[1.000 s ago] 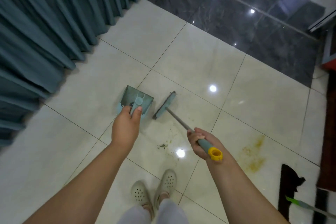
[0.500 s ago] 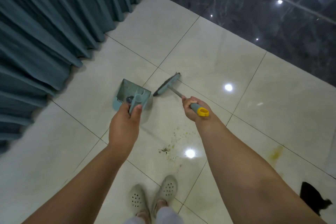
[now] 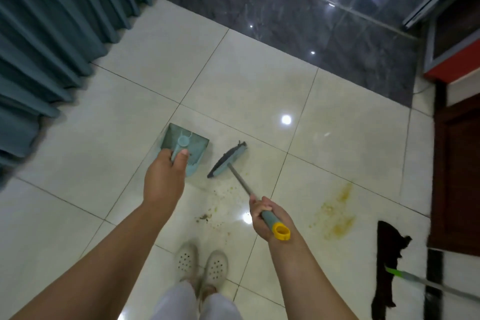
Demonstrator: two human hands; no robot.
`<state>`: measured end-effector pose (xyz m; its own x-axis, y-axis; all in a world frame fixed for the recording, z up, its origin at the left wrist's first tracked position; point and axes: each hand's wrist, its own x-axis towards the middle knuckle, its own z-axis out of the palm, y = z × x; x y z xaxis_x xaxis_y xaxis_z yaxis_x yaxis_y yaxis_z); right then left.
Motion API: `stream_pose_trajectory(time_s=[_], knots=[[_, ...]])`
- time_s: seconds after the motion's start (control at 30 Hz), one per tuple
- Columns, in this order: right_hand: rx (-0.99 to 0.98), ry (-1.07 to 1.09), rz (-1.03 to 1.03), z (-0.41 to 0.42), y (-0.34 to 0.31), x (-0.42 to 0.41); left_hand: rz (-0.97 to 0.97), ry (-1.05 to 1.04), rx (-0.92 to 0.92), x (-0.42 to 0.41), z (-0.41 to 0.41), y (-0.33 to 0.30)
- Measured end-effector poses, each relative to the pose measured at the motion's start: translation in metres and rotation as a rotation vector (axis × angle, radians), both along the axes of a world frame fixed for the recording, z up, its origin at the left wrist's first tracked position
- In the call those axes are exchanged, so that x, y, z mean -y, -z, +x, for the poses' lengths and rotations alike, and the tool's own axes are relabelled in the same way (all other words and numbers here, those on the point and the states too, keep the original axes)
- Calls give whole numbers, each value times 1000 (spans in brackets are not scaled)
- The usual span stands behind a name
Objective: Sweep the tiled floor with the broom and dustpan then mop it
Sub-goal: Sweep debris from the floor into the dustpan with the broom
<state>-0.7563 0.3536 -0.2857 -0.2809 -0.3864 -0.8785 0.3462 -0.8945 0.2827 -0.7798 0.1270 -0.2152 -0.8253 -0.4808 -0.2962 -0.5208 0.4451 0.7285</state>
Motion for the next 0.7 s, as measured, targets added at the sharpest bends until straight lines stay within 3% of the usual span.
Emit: stream_pose_trajectory(time_s=[0.33,0.7], knots=[[-96,-194,148,-6,-40,-17,69,127,28,-23,-28,-17],[-152,-934,1012,-150,11,-55,142,179,-5,-22,-66,14]])
